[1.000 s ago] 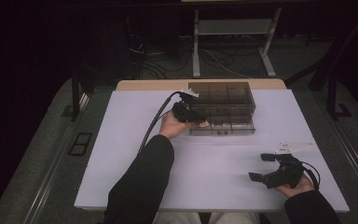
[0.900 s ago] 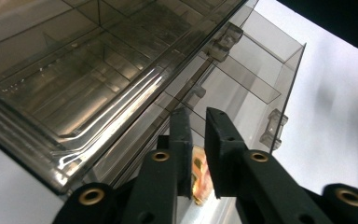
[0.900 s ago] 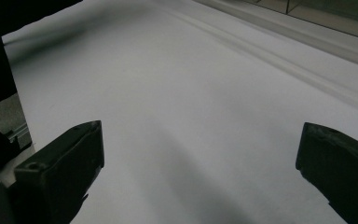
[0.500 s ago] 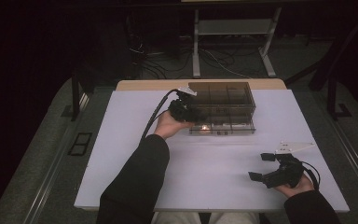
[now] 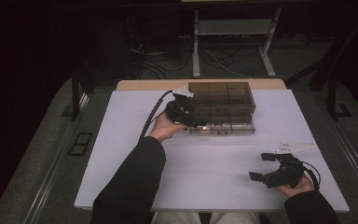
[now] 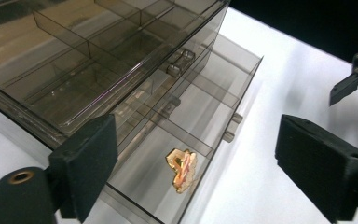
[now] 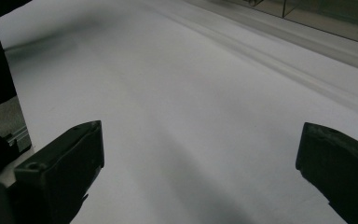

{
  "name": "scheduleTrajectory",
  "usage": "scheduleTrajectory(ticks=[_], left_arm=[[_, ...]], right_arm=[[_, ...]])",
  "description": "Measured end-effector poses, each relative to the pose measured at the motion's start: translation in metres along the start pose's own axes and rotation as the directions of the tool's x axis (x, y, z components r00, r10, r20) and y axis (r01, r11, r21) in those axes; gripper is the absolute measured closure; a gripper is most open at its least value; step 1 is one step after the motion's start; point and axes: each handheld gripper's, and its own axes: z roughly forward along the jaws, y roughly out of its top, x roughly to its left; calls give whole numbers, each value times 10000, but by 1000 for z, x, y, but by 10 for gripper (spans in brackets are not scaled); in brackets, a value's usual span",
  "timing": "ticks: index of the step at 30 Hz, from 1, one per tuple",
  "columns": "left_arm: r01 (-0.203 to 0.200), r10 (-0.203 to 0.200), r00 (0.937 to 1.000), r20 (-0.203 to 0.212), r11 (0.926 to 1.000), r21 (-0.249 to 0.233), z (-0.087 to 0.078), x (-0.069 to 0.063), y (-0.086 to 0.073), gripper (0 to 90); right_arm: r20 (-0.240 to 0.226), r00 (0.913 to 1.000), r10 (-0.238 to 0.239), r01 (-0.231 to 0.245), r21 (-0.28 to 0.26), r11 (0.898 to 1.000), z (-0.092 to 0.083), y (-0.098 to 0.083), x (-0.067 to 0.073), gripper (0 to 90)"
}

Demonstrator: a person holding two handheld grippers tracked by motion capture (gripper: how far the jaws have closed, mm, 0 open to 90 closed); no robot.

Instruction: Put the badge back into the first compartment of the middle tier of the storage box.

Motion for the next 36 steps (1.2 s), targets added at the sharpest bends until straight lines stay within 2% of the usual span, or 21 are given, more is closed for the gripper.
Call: scheduleTrajectory(ticks=[5,12,18,22,36], left_arm=[[52,-48,9997,-219,9998,167,-5,-2,-4,0],[58,-54,9993,-361,9999,118,-18,-4,-10,0],[-121,127,9987,-498,9998,142,-29,-8,-18,0],[5,-7,9982,-593,10000,-21,-36,-9,-24,0],[62,-89,9970,-772,9994,-353,-59,-15,-47,0]], right_arm=[[-2,10000,-24,24,-20,10000,0,0,0,5],[19,10000,-22,22,-44,10000,0,0,0,5],[27,10000,-12,13,-26,10000,0,0,0,5],[25,10000,-13,13,-16,10000,0,0,0,5],[91,10000,13,-13,-34,10000,0,0,1,5]])
